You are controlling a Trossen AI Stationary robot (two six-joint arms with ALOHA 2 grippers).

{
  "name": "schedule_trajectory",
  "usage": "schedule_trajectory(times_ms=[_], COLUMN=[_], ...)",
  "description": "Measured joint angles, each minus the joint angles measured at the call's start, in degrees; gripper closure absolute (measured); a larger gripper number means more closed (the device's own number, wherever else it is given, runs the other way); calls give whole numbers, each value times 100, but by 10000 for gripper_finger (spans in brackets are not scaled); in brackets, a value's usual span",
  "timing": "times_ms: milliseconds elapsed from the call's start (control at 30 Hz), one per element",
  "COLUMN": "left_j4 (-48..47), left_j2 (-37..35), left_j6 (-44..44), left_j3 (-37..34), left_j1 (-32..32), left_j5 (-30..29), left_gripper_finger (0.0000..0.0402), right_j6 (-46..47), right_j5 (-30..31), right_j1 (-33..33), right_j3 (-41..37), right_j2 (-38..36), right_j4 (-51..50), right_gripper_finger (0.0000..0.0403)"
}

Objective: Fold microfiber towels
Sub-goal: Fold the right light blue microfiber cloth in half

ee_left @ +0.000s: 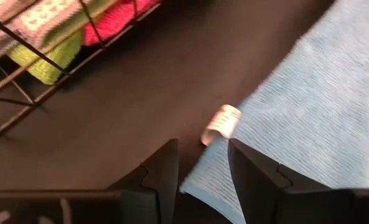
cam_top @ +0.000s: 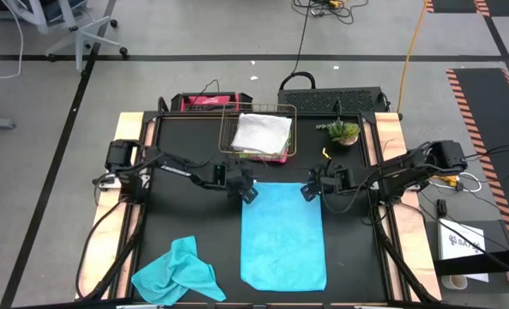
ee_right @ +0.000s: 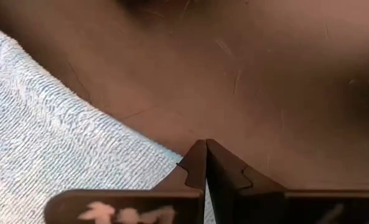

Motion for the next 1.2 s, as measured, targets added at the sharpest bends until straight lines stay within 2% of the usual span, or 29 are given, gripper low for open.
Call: schedule_trajectory(times_ms=[200,333,400,667,1000,1200], left_j4=[-24,-107,-120,-660,-548,-430], left_j2=[-64,-111,-138,-74,11,185], left_j6=[-188,-199,-259,-501,-506,-506], left_j3=[0,-3,0,-5,-4,10], left_j1=[-43,-313,-433,-611,-411,-367], left_j5=[566,589,560,214,109,145], left_gripper_finger=[259,259,259,259,259,259], right_j6=[71,62,60,196,213,543], right_j5=[-742,-1513,-1641,-1348,-1350,-1338], right_j1=[46,119,174,231,318,318], right_j3=[-2,-2,-2,-2,-60,-387], right_j2=[-168,-269,-275,-275,-273,-283], right_j4=[379,918,1112,1298,673,705], right_gripper_finger=[403,403,403,403,403,403])
